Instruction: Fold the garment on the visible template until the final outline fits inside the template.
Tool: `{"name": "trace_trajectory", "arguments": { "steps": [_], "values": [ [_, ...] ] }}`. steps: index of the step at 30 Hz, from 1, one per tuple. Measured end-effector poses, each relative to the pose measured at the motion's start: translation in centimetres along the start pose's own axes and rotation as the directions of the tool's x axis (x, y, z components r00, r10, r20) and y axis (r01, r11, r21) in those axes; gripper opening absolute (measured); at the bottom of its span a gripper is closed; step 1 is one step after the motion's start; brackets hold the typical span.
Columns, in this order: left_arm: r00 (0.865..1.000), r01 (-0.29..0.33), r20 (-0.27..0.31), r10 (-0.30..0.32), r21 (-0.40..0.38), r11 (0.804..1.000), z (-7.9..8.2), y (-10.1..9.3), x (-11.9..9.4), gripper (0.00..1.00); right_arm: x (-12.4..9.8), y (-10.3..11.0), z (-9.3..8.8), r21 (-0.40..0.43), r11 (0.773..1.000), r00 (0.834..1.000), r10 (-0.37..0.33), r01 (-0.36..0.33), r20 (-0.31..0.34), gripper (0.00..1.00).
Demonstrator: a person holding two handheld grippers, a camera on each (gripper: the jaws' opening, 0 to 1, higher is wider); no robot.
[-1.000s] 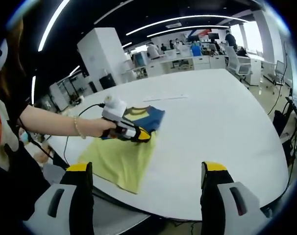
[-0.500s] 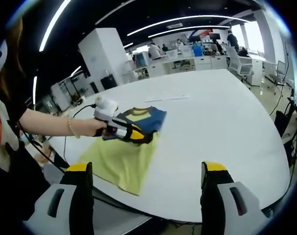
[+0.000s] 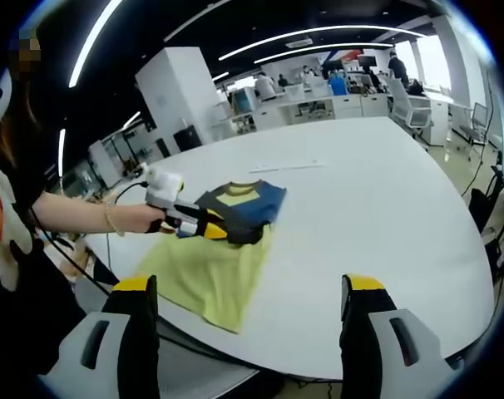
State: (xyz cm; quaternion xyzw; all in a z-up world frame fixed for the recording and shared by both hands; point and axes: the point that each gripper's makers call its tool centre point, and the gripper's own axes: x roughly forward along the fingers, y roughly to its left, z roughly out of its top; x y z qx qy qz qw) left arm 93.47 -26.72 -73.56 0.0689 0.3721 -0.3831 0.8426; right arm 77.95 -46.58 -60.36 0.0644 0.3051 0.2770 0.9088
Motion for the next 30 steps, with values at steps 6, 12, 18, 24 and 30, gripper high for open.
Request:
{"name": "trace_trajectory", "arguments": {
  "steps": [6,12,18,24,30],
  "values": [
    [1.0,-0.007,0.012,0.007,-0.014,1.0,-0.3,0.2,-1.3,0.45,0.1,0.0,0.1,-0.002,1.0,1.0,0.004,-0.004,0.001,0.91],
    [1.0,-0.01,0.007,0.01,-0.031,0.999,-1.1,0.0,-2.5,0.49,0.4,0.1,0.2,-0.003,1.0,1.0,0.008,-0.008,0.001,0.91],
    [1.0,-0.002,0.011,0.002,-0.067,0.998,-1.9,-0.6,-3.1,0.47,0.4,0.1,0.1,-0.002,1.0,1.0,0.01,-0.01,-0.003,0.91],
    [0.999,0.03,0.026,-0.027,-0.102,0.994,-1.8,-1.8,-2.9,0.4,0.3,0.0,0.1,-0.004,1.0,1.0,0.008,-0.008,-0.006,0.91],
    [0.999,0.045,0.027,-0.042,-0.131,0.99,-1.8,-2.5,-1.2,0.36,0.2,0.1,0.2,-0.011,1.0,1.0,0.012,-0.012,-0.013,0.91]
  ]
}}
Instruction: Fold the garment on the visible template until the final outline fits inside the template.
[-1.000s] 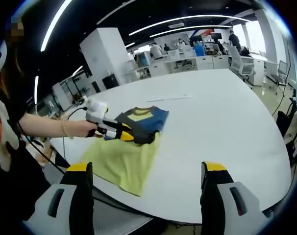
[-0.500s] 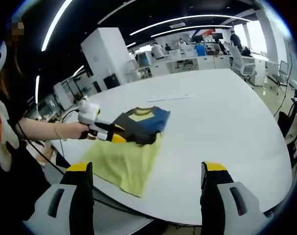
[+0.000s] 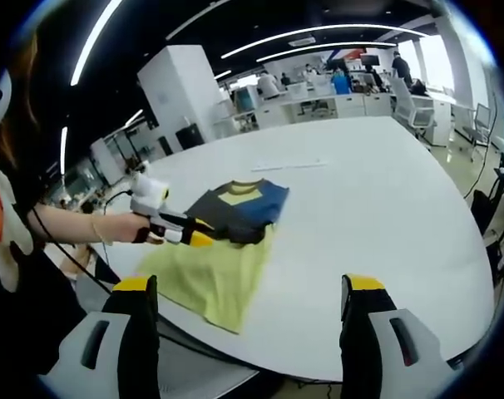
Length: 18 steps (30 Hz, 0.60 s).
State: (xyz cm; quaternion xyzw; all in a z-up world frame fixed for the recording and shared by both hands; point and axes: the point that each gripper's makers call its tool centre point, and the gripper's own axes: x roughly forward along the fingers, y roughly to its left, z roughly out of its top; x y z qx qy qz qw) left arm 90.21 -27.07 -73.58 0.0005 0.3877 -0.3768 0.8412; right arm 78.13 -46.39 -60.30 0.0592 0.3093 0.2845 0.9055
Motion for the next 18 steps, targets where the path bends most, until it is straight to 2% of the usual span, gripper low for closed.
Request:
{"name": "trace_trajectory", "arguments": {
  "steps": [8,18],
  "values": [
    [1.0,-0.019,-0.016,0.019,-0.029,0.999,-0.2,0.1,2.3,0.33,-0.6,-0.5,-0.3,0.002,1.0,1.0,-0.018,0.018,-0.005,0.91],
    [0.999,-0.053,-0.013,0.053,-0.062,0.997,0.2,1.0,4.0,0.17,-0.7,-0.6,-0.6,0.008,1.0,1.0,-0.024,0.024,-0.01,0.91]
  ]
}}
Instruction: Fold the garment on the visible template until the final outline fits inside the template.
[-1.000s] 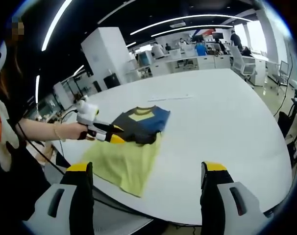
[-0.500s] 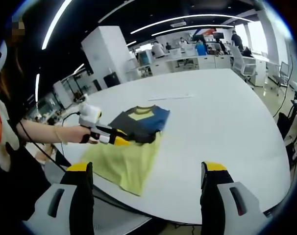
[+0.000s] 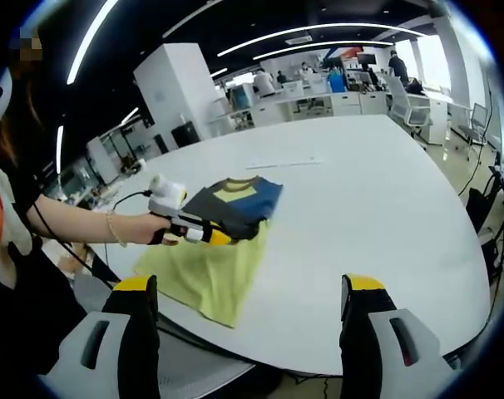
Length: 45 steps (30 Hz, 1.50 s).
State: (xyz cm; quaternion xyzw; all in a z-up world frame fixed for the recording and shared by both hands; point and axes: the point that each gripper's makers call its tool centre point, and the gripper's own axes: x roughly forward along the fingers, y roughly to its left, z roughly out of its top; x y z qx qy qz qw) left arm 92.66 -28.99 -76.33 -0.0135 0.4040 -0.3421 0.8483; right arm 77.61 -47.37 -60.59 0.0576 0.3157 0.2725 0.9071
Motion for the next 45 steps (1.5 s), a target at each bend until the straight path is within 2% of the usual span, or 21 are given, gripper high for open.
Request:
{"name": "trace_trajectory", "arguments": {
  "steps": [9,17,23,31,34,37,38,39,40,41,42,43,45],
  "values": [
    [1.0,-0.023,0.002,0.023,-0.013,1.0,0.1,0.4,0.3,0.01,-0.1,-0.1,-0.1,0.002,1.0,1.0,-0.004,0.004,-0.001,0.91],
    [1.0,-0.015,0.008,0.015,-0.047,0.999,0.1,-0.2,0.1,0.0,0.0,-0.1,0.0,0.0,1.0,1.0,-0.002,0.002,-0.001,0.91],
    [1.0,-0.001,0.017,0.002,-0.053,0.999,-0.6,-1.8,-0.1,0.0,0.0,-0.1,0.0,0.0,1.0,1.0,-0.002,0.002,0.003,0.91],
    [0.999,0.03,0.03,-0.024,-0.184,0.983,-1.2,-2.6,0.1,0.0,-0.3,0.0,-0.2,-0.001,1.0,1.0,-0.002,0.002,0.0,0.91],
    [0.995,0.088,0.071,-0.069,-0.306,0.948,-0.7,-3.2,0.1,0.0,-0.4,-0.1,-0.3,0.001,1.0,1.0,-0.004,0.004,0.0,0.91],
    [0.983,0.155,0.157,-0.092,-0.457,0.876,0.3,-3.4,-0.1,0.0,-0.5,-0.1,-0.3,0.002,1.0,1.0,-0.007,0.007,0.001,0.91],
    [0.977,0.179,0.191,-0.093,-0.504,0.845,0.7,-3.3,-0.2,0.0,-0.5,-0.1,-0.3,0.002,1.0,1.0,-0.007,0.007,0.002,0.91],
    [0.971,0.207,0.217,-0.1,-0.555,0.806,0.9,-3.3,-0.3,0.0,-0.5,-0.1,-0.2,0.003,1.0,1.0,-0.007,0.007,0.003,0.91],
    [0.966,0.227,0.236,-0.107,-0.57,0.789,1.1,-3.4,-0.4,0.0,-0.5,-0.1,-0.2,0.003,1.0,1.0,-0.006,0.006,0.003,0.91],
    [0.968,0.223,0.226,-0.111,-0.571,0.79,0.8,-3.4,-0.4,0.0,-0.5,-0.1,-0.2,0.002,1.0,1.0,-0.006,0.006,0.002,0.91],
    [0.972,0.208,0.212,-0.106,-0.552,0.808,0.6,-3.3,-0.3,0.0,-0.5,-0.1,-0.3,0.001,1.0,1.0,-0.005,0.005,0.001,0.91],
    [0.983,0.16,0.161,-0.091,-0.495,0.854,-0.3,-3.2,-0.2,0.0,-0.5,-0.1,-0.3,0.001,1.0,1.0,-0.004,0.004,0.0,0.91],
    [0.988,0.139,0.126,-0.092,-0.443,0.886,-1.1,-3.3,-0.1,0.0,-0.4,0.0,-0.3,0.001,1.0,1.0,-0.003,0.003,-0.001,0.91]
  ]
}}
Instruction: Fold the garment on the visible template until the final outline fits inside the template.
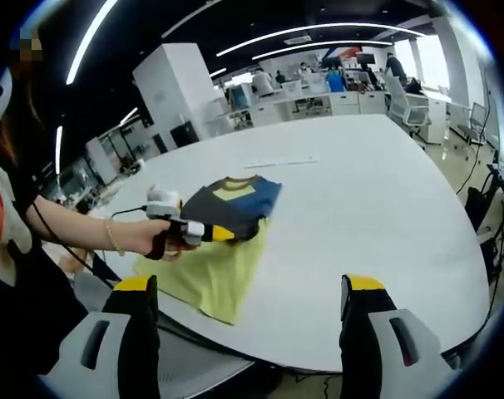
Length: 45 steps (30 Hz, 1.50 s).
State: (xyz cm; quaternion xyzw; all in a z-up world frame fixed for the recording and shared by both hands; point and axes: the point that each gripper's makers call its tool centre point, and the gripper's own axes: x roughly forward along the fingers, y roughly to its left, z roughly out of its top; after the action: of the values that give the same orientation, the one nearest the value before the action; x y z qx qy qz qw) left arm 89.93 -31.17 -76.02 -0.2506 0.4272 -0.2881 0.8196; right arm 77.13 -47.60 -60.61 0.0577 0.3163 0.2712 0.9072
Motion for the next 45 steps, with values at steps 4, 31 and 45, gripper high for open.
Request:
{"name": "trace_trajectory", "arguments": {
  "steps": [4,31,45],
  "values": [
    [1.0,-0.01,0.003,0.01,-0.003,1.0,-0.5,0.4,0.1,0.0,0.0,0.1,0.0,0.0,1.0,1.0,0.001,-0.001,0.0,0.91],
    [0.998,0.034,-0.058,-0.016,0.315,0.948,-2.2,-2.6,-1.5,0.18,0.0,0.0,0.2,0.0,1.0,1.0,0.004,-0.004,0.008,0.91],
    [0.999,-0.033,0.052,0.016,0.355,0.934,2.8,-1.3,-8.3,0.49,2.2,2.1,1.4,-0.047,0.996,0.997,0.075,-0.075,-0.005,0.93]
  ]
}}
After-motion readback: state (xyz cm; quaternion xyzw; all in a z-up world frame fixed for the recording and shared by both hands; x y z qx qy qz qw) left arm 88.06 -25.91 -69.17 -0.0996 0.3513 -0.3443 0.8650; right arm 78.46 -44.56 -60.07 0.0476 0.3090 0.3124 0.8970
